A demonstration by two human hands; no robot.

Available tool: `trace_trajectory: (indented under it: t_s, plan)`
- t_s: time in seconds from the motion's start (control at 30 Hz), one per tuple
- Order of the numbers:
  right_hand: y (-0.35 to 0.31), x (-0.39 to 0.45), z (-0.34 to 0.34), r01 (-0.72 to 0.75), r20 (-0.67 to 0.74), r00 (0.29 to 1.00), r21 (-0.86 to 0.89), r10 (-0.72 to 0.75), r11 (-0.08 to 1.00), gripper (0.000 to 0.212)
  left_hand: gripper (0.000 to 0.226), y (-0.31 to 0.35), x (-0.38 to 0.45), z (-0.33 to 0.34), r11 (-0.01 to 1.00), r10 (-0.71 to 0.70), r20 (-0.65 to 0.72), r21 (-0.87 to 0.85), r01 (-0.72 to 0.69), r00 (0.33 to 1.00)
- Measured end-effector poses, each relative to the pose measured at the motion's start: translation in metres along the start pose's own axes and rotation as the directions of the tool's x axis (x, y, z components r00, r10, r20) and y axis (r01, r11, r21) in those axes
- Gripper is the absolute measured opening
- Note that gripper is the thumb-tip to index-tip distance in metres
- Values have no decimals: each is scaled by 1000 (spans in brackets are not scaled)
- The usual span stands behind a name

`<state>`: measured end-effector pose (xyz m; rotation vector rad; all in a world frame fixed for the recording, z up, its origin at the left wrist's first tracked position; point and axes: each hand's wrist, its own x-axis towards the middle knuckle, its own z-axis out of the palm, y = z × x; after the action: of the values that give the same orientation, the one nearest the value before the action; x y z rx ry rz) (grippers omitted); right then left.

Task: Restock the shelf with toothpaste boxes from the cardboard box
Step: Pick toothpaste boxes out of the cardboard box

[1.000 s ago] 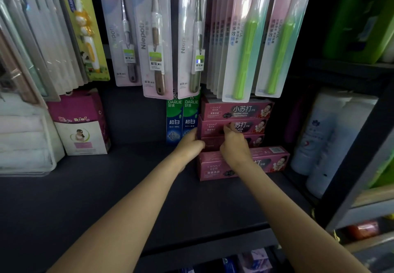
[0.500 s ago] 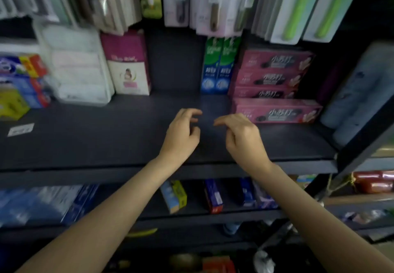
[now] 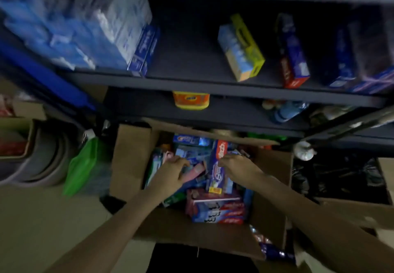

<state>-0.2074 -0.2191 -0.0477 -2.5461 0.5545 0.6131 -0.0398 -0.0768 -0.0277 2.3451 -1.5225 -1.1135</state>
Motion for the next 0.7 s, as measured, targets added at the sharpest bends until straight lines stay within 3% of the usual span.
trace_trajectory:
  t_s: [0.07, 0.17, 0.43, 0.57, 0.7]
  plan:
    - [-11, 27, 32, -13, 97, 995, 7, 12, 1000, 36, 29, -33, 4, 20, 991, -129, 39, -22, 130, 991]
    - [-25, 73, 77, 69, 186, 981, -78, -53, 995, 43, 29, -70, 8, 48, 972, -225, 75, -48, 229, 972]
    - [-25, 172, 147, 149, 356, 933, -528, 58, 836, 36, 26, -126, 29, 101, 957, -242, 4, -161, 239, 970]
    - [-17, 173, 134, 197, 355, 934, -435, -34, 879, 34, 25, -133, 24, 103, 958, -213, -34, -203, 202, 976]
    - [-37, 156, 75, 132, 325, 944, -209, -58, 969, 35, 28, -122, 18, 75, 956, -210, 56, -200, 217, 976]
